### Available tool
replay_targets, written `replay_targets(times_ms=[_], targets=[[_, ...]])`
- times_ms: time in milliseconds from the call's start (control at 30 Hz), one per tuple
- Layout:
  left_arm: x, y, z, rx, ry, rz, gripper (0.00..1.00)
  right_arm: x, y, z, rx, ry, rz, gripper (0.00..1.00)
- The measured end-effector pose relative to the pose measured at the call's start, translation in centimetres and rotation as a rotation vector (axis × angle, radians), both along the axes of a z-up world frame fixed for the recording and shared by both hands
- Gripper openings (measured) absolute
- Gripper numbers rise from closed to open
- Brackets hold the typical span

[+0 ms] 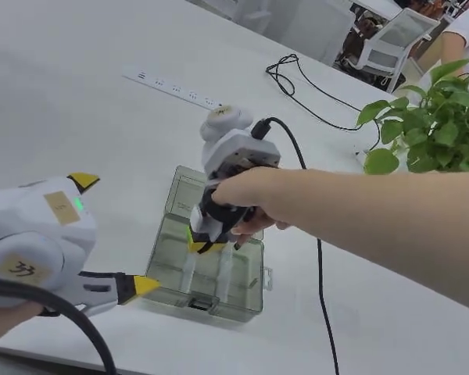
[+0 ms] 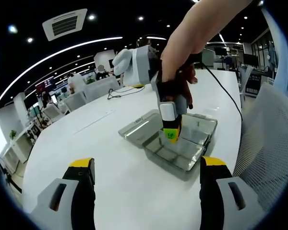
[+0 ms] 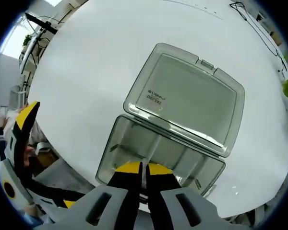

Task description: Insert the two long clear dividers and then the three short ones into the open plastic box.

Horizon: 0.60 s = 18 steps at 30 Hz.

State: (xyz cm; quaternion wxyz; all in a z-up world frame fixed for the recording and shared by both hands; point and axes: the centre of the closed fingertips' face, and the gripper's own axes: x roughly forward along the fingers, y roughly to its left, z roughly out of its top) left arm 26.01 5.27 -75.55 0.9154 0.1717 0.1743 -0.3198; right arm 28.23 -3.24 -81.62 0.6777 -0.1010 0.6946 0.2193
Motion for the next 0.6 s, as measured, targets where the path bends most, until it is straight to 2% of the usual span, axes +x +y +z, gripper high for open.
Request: replay_targets(times_ms=[167,467,533,567,600], targets=[[-0.02,-0.09,-0.09,0.002,0.001,-0.004,0.92,0.01,-0.2,-0.01,-0.004,-0.005,0.009,0.04],[-0.09,-0.21,-0.31,0.01,0.004,-0.012,0.92,-0.05,-0.07,0.16,0.024,-0.008,0.025,0.06],[-0.12,-0.24,-0.3,0.01,0.004,-0.011,0.92,-0.21,0.14,0.39,0.045,-0.002,0.031,0.09],[-0.13,-0.22,-0.31,0.011,0.005,-0.009,0.92,-0.3,0.42,0.51,0.069,-0.001,0.021,0.13],[-0.12,-0.21,-0.29,0.012,0.004,-0.009,0.92,-0.34,0.37,0.55,0.07,0.001,0.01,0.18]])
